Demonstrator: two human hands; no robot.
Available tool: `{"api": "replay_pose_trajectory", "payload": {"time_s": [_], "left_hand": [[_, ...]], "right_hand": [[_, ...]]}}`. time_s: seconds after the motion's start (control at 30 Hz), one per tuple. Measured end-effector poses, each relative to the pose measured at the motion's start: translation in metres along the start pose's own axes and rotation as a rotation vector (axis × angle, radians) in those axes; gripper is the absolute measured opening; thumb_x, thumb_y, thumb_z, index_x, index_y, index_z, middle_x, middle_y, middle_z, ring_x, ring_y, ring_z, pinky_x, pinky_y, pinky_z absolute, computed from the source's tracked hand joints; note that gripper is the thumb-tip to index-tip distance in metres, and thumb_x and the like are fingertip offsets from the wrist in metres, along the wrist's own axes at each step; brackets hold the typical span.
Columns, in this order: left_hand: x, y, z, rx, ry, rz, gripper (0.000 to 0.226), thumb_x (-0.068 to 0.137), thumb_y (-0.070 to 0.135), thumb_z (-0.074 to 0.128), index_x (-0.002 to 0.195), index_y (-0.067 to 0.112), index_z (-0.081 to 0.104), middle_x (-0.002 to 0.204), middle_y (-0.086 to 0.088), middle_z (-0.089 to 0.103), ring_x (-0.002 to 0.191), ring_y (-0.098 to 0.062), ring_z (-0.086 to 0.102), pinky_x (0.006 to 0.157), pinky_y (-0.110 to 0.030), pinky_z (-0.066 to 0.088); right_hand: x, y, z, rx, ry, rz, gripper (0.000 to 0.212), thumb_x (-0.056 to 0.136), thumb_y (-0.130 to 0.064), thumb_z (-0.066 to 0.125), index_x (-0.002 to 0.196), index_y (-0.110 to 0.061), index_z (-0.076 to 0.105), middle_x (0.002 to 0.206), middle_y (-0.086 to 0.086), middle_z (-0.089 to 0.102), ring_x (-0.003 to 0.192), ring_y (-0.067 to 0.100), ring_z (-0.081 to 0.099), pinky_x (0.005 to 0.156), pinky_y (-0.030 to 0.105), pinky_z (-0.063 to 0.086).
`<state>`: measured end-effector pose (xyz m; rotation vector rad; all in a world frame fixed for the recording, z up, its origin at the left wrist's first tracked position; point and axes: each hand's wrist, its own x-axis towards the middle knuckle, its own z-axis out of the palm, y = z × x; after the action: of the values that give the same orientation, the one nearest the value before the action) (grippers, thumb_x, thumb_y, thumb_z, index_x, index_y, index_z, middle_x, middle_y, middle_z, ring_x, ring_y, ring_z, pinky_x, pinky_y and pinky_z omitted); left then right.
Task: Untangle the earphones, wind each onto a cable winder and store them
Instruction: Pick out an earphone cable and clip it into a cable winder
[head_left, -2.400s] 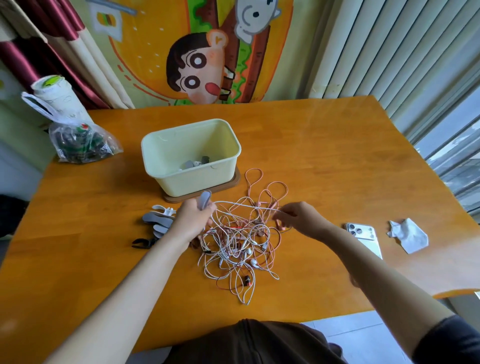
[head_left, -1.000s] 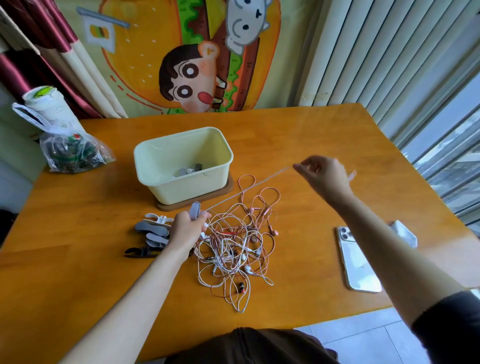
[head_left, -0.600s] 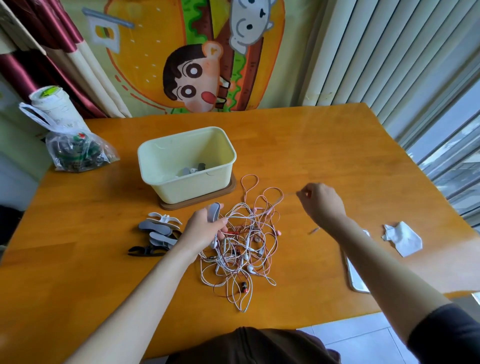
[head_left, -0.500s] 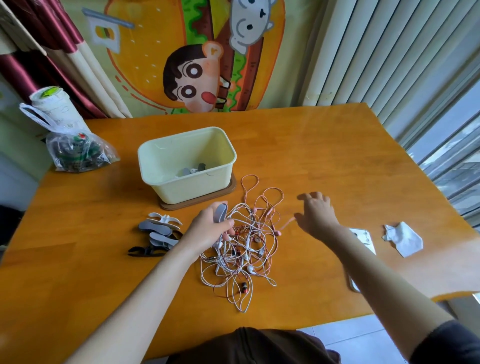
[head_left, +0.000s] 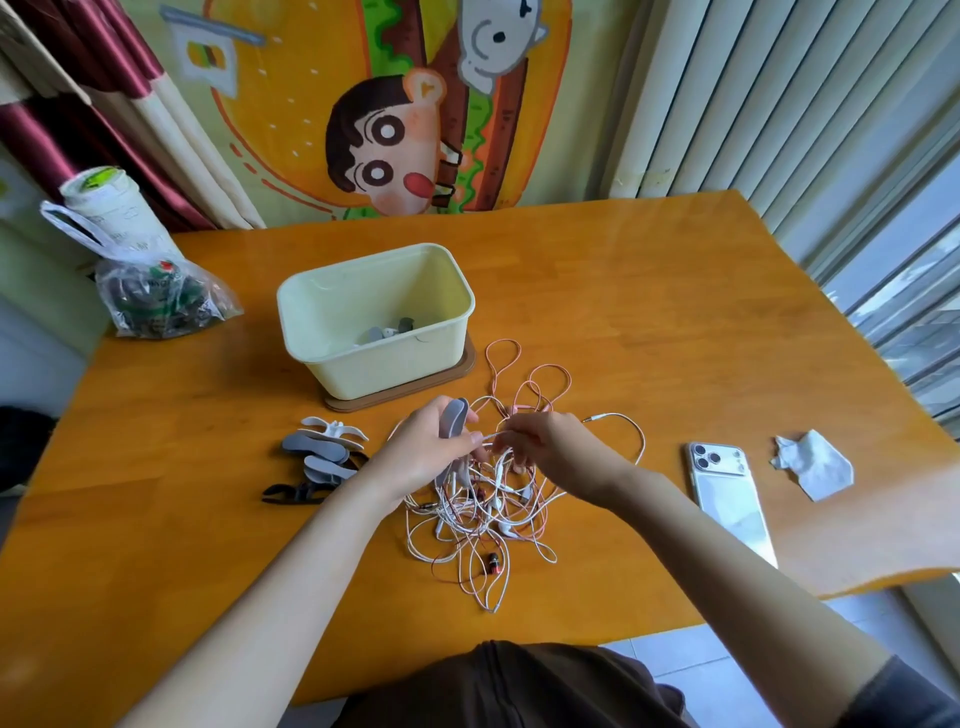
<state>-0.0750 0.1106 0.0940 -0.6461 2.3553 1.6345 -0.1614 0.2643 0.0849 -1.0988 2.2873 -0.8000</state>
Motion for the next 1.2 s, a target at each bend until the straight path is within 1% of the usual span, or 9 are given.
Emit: {"api": "replay_pose_trajectory", "payload": {"time_s": [0.07, 0.2, 0.37, 0.47, 0.57, 0.67, 0.83, 1.03, 1.2], "left_hand": [[0.002, -0.003, 0.004, 0.014, 0.015, -0.012, 0.018, 0.098, 0.025, 0.052, 0.114, 0.017, 0.053, 0.092, 0.004, 0.064, 0.088, -0.007, 0.06, 0.071, -0.017, 0.043], [0.002, -0.01, 0.011, -0.059, -0.022, -0.087, 0.016, 0.099, 0.028, 0.05, 0.11, 0.018, 0.055, 0.099, -0.002, 0.059, 0.094, -0.016, 0.057, 0.078, -0.025, 0.045], [0.001, -0.029, 0.02, -0.349, 0.096, -0.325, 0.032, 0.096, 0.029, 0.055, 0.124, 0.014, 0.047, 0.115, -0.011, 0.059, 0.104, -0.026, 0.06, 0.097, -0.046, 0.048], [0.0, -0.033, 0.023, -0.532, 0.131, -0.421, 0.022, 0.097, 0.007, 0.051, 0.117, 0.002, 0.045, 0.105, -0.018, 0.054, 0.082, -0.024, 0.058, 0.073, -0.037, 0.052], [-0.007, -0.032, 0.028, -0.61, 0.096, -0.424, 0.01, 0.094, -0.007, 0.046, 0.098, 0.003, 0.045, 0.106, -0.024, 0.051, 0.079, -0.024, 0.055, 0.078, -0.037, 0.05], [-0.011, -0.029, 0.035, -0.731, 0.034, -0.365, 0.01, 0.095, -0.002, 0.05, 0.085, 0.002, 0.051, 0.108, -0.025, 0.052, 0.088, -0.026, 0.058, 0.087, -0.037, 0.051], [-0.013, -0.018, 0.042, -0.895, 0.042, -0.352, 0.016, 0.097, 0.014, 0.051, 0.097, -0.001, 0.058, 0.083, -0.013, 0.062, 0.067, -0.022, 0.062, 0.05, -0.025, 0.054], [-0.013, -0.016, 0.043, -1.0, 0.0, -0.331, 0.015, 0.096, 0.0, 0.047, 0.097, 0.004, 0.061, 0.078, -0.009, 0.069, 0.079, -0.019, 0.061, 0.07, -0.028, 0.047], [-0.009, -0.012, 0.041, -1.128, 0.055, -0.306, 0.018, 0.097, 0.005, 0.045, 0.105, 0.003, 0.061, 0.092, -0.012, 0.064, 0.083, -0.019, 0.059, 0.073, -0.027, 0.045]], "right_hand": [[0.001, -0.001, 0.001, -0.006, -0.031, -0.02, 0.019, 0.097, -0.015, 0.05, 0.104, -0.006, 0.065, 0.084, -0.003, 0.059, 0.075, 0.012, 0.056, 0.062, 0.01, 0.041], [0.0, -0.005, 0.006, 0.021, -0.143, 0.004, 0.014, 0.096, -0.021, 0.053, 0.097, -0.009, 0.06, 0.077, -0.008, 0.056, 0.063, 0.003, 0.05, 0.054, 0.01, 0.038], [0.002, 0.002, 0.002, -0.017, -0.102, 0.08, 0.016, 0.098, -0.015, 0.047, 0.087, -0.018, 0.058, 0.074, -0.01, 0.057, 0.072, 0.018, 0.059, 0.06, 0.019, 0.045], [0.009, 0.003, -0.005, -0.023, 0.004, 0.12, 0.019, 0.098, -0.017, 0.049, 0.092, -0.01, 0.066, 0.076, 0.0, 0.061, 0.064, 0.016, 0.058, 0.052, 0.016, 0.04], [0.018, -0.01, -0.01, 0.008, 0.133, 0.06, 0.018, 0.097, -0.018, 0.052, 0.092, -0.009, 0.066, 0.067, -0.008, 0.057, 0.055, 0.003, 0.051, 0.048, 0.01, 0.038], [0.022, -0.026, -0.008, 0.055, 0.225, -0.026, 0.016, 0.095, -0.022, 0.055, 0.085, -0.013, 0.063, 0.062, -0.012, 0.054, 0.052, 0.002, 0.049, 0.049, 0.011, 0.037], [0.011, -0.022, 0.012, -0.013, 0.091, 0.028, 0.02, 0.096, -0.023, 0.053, 0.098, -0.009, 0.067, 0.079, 0.002, 0.065, 0.06, 0.006, 0.053, 0.053, 0.01, 0.036], [-0.003, -0.012, 0.016, 0.016, 0.123, 0.097, 0.012, 0.097, -0.015, 0.048, 0.087, -0.013, 0.054, 0.076, 0.001, 0.059, 0.06, 0.008, 0.056, 0.052, 0.009, 0.041], [-0.004, -0.007, 0.018, -0.015, 0.166, 0.06, 0.012, 0.096, -0.011, 0.05, 0.087, -0.008, 0.056, 0.08, 0.003, 0.058, 0.063, 0.01, 0.052, 0.056, 0.012, 0.04]]}}
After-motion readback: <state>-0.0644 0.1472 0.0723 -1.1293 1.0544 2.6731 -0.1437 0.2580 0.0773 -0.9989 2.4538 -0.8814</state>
